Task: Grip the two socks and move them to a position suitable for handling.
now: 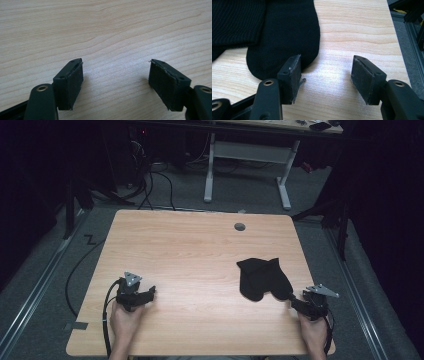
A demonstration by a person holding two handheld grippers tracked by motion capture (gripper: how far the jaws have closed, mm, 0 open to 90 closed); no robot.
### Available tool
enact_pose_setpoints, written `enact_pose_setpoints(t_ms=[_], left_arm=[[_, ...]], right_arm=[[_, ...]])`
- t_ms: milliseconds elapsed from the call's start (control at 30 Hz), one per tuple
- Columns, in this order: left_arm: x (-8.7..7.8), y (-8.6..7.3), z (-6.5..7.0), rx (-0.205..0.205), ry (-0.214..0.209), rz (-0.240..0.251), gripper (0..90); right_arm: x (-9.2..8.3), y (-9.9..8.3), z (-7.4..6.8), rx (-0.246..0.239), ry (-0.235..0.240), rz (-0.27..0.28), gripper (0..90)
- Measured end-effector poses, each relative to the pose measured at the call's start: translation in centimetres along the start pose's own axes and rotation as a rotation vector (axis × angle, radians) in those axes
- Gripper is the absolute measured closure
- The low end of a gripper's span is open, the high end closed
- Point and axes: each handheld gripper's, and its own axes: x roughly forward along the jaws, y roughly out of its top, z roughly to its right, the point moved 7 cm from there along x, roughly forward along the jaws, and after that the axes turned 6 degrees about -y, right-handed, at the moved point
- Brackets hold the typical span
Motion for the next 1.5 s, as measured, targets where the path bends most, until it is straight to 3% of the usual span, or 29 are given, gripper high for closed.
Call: enact_pose_setpoints(t_ms=[1167, 1400, 1500], left_arm=[[0.0, 0.0, 0.01, 0.0, 0.0, 0.0, 27.9], [0.0, 0.01, 0.0, -0.001, -0.001, 0.0, 28.1], [0.0, 0.01, 0.0, -0.001, -0.001, 0.0, 28.2]], right_arm=[[0.07, 0.08, 0.05, 0.003, 0.004, 0.0, 42.2], [-0.08, 0.09, 0.19, 0.015, 0.009, 0.003, 47.9], [-0.47, 0.37, 0.29, 0.01, 0.011, 0.03, 49.3]])
